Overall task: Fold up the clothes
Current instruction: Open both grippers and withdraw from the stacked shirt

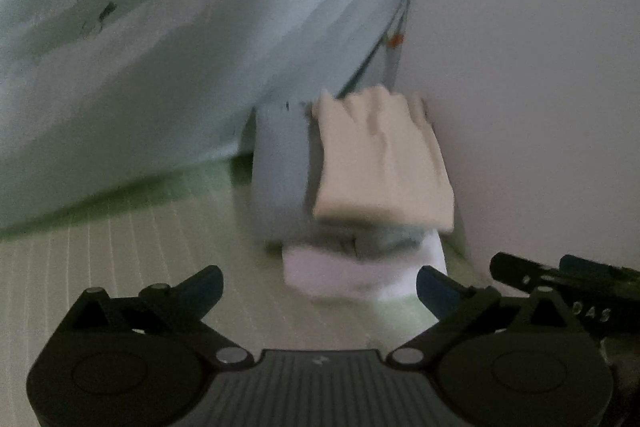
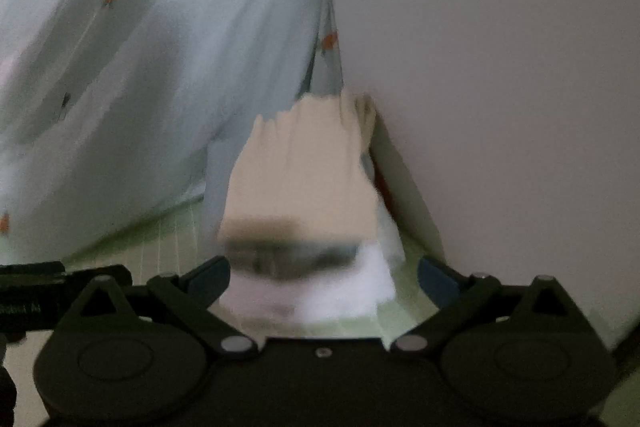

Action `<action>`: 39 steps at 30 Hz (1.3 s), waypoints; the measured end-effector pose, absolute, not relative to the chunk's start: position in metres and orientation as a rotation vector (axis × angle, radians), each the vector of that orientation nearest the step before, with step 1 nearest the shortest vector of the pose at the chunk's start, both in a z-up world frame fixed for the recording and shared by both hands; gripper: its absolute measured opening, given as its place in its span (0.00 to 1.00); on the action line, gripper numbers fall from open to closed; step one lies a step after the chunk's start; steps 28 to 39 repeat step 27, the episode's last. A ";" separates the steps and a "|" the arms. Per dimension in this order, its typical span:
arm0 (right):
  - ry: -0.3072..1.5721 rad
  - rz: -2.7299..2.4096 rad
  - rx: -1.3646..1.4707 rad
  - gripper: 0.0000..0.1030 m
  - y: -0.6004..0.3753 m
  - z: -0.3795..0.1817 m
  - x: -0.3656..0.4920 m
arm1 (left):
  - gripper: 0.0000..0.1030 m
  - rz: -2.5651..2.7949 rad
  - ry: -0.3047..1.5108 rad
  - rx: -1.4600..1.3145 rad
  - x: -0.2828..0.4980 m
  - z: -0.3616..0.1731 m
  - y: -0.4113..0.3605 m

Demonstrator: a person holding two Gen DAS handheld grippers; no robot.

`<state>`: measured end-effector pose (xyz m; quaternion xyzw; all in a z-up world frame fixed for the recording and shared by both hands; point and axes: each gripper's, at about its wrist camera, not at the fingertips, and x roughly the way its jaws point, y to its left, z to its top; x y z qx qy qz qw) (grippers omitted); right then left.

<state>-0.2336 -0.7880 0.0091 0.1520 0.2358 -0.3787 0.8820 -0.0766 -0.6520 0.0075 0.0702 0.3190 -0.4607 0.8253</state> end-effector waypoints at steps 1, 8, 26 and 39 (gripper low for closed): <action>0.506 -0.789 0.318 0.98 -0.782 0.005 -0.238 | 0.99 -0.981 0.684 0.161 -0.081 0.004 -0.647; 0.568 -0.764 0.357 0.98 -0.762 -0.016 -0.258 | 1.00 -0.960 0.684 0.228 -0.098 -0.006 -0.629; 0.545 -0.798 0.357 0.98 -0.759 -0.016 -0.265 | 1.00 -1.013 0.670 0.262 -0.109 -0.006 -0.629; 0.544 -0.799 0.357 0.98 -0.759 -0.015 -0.266 | 1.00 -1.016 0.671 0.264 -0.110 -0.006 -0.629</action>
